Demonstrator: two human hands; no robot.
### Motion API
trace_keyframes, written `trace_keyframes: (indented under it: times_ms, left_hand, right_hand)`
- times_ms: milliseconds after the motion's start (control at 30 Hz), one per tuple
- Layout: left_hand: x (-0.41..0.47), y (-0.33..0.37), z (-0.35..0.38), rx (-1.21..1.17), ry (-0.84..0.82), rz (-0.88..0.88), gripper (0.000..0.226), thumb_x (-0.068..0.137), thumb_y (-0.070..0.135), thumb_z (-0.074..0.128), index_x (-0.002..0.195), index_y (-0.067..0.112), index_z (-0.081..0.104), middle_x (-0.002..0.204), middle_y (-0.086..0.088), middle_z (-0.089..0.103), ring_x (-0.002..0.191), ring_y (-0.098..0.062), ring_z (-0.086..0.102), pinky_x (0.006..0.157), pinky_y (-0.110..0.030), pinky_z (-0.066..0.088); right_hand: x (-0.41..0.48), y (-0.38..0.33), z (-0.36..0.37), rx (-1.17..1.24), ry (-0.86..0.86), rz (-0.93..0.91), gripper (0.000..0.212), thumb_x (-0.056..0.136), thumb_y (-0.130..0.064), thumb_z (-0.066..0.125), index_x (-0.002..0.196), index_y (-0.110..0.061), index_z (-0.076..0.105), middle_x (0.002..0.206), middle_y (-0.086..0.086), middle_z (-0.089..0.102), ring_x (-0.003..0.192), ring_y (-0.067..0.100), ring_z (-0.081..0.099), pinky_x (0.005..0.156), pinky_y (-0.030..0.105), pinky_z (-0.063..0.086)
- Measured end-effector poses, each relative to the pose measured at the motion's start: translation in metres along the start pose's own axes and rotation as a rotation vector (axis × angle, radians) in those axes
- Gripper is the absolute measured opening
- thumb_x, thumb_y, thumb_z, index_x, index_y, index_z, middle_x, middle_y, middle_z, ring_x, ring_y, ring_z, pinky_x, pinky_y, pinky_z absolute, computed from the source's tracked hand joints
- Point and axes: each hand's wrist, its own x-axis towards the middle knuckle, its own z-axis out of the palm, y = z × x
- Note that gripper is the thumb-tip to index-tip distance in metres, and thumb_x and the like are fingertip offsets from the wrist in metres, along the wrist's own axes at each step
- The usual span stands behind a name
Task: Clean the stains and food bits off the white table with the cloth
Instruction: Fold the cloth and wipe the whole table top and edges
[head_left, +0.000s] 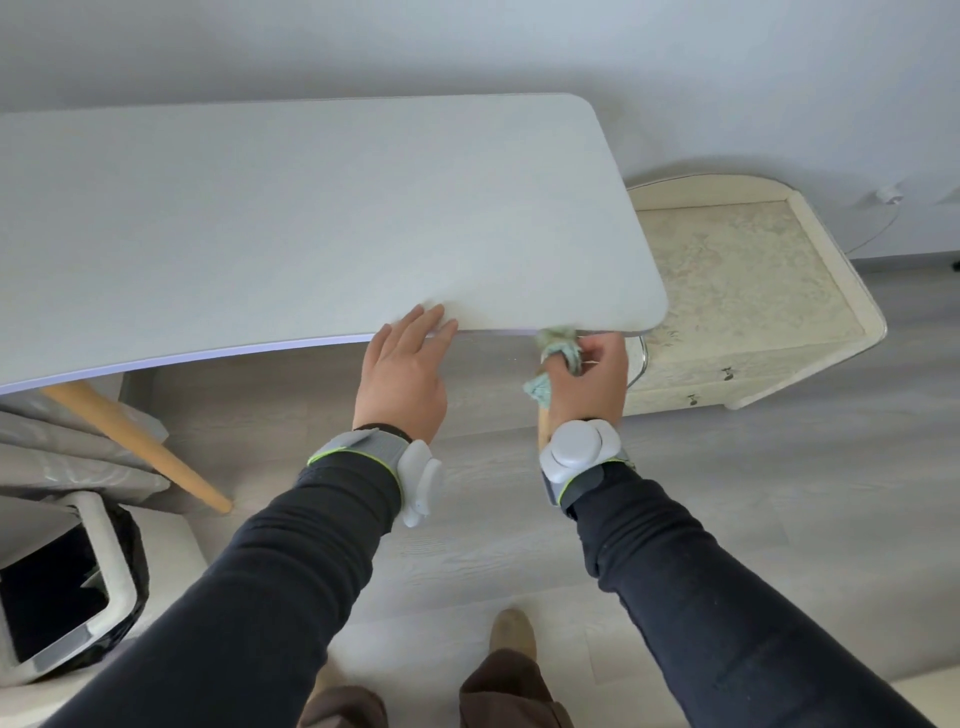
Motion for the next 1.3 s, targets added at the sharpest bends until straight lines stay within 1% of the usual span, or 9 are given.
trace_keyframes:
  times_ms: [167,333,500,667,800,933,1033,1133,1300]
  left_hand:
    - [0.007,0.023,0.007,0.011,-0.021,0.025,0.067,0.082,-0.006,0.041,0.143,0.021,0.04,0.155,0.008,0.028,0.147,-0.011,0.017,0.121,-0.035,0.005]
    - [0.013,0.032,0.015,0.007,-0.012,0.014,0.066,0.08,-0.008,0.042,0.14,0.018,0.046,0.149,0.006,0.04,0.145,-0.014,0.025,0.12,-0.034,0.012]
    - [0.016,0.055,0.024,-0.034,0.031,-0.083,0.062,0.078,-0.01,0.044,0.135,0.014,0.052,0.143,0.0,0.048,0.142,-0.02,0.032,0.116,-0.033,0.026]
    - [0.016,0.052,0.018,-0.008,0.025,-0.079,0.063,0.08,-0.01,0.042,0.135,0.019,0.053,0.141,0.006,0.048,0.14,-0.015,0.033,0.109,-0.028,0.034]
    - [0.016,0.056,0.024,-0.021,0.071,-0.114,0.062,0.078,-0.011,0.044,0.131,0.017,0.057,0.138,0.003,0.052,0.138,-0.019,0.038,0.105,-0.032,0.038]
    - [0.019,0.068,0.026,-0.044,0.102,-0.181,0.056,0.08,-0.009,0.045,0.126,0.018,0.061,0.136,0.005,0.054,0.135,-0.017,0.041,0.096,-0.028,0.042]
    - [0.022,0.075,0.023,-0.036,0.088,-0.221,0.052,0.083,-0.006,0.045,0.125,0.02,0.062,0.136,0.007,0.053,0.133,-0.015,0.042,0.089,-0.028,0.044]
    - [0.021,0.07,0.016,-0.004,0.048,-0.201,0.051,0.083,-0.002,0.045,0.125,0.022,0.061,0.136,0.008,0.053,0.131,-0.015,0.044,0.088,-0.029,0.045]
    - [0.017,0.057,0.007,-0.009,-0.031,-0.106,0.055,0.086,0.002,0.043,0.135,0.027,0.052,0.147,0.017,0.039,0.138,-0.006,0.034,0.1,-0.025,0.04]
  right_hand:
    - [-0.006,-0.005,-0.001,-0.022,-0.175,-0.077,0.018,0.081,-0.02,0.067,0.087,-0.02,0.05,0.086,-0.005,0.058,0.071,0.003,0.053,0.063,0.015,0.044]
    - [0.013,0.003,-0.016,0.095,0.111,0.097,0.016,0.08,-0.019,0.061,0.085,-0.018,0.046,0.08,-0.007,0.052,0.074,0.016,0.054,0.073,0.035,0.05]
    - [0.014,0.007,-0.021,0.013,-0.136,-0.018,0.018,0.082,-0.02,0.065,0.085,-0.02,0.047,0.084,-0.003,0.056,0.07,0.005,0.052,0.062,0.013,0.042]
    - [0.03,0.017,-0.046,0.105,0.191,0.11,0.016,0.082,-0.017,0.059,0.084,-0.017,0.043,0.083,-0.003,0.049,0.072,0.017,0.049,0.07,0.035,0.046]
    - [0.031,0.018,-0.047,0.05,0.036,0.016,0.015,0.083,-0.018,0.059,0.083,-0.019,0.044,0.082,-0.003,0.052,0.071,0.014,0.049,0.068,0.034,0.047]
    - [0.033,0.018,-0.039,0.09,0.135,0.11,0.014,0.082,-0.018,0.059,0.085,-0.02,0.045,0.081,-0.009,0.05,0.075,0.017,0.052,0.071,0.037,0.048]
    - [0.021,0.011,-0.023,0.105,0.094,0.141,0.014,0.084,-0.02,0.058,0.088,-0.02,0.045,0.088,-0.003,0.054,0.079,0.019,0.054,0.072,0.036,0.049]
    - [0.008,0.005,-0.009,0.12,0.065,0.111,0.013,0.085,-0.019,0.06,0.088,-0.02,0.047,0.089,-0.003,0.056,0.079,0.014,0.052,0.069,0.027,0.042]
    - [-0.005,0.0,0.006,0.106,0.037,0.104,0.014,0.084,-0.02,0.062,0.087,-0.023,0.049,0.09,-0.003,0.06,0.077,0.01,0.054,0.069,0.029,0.047]
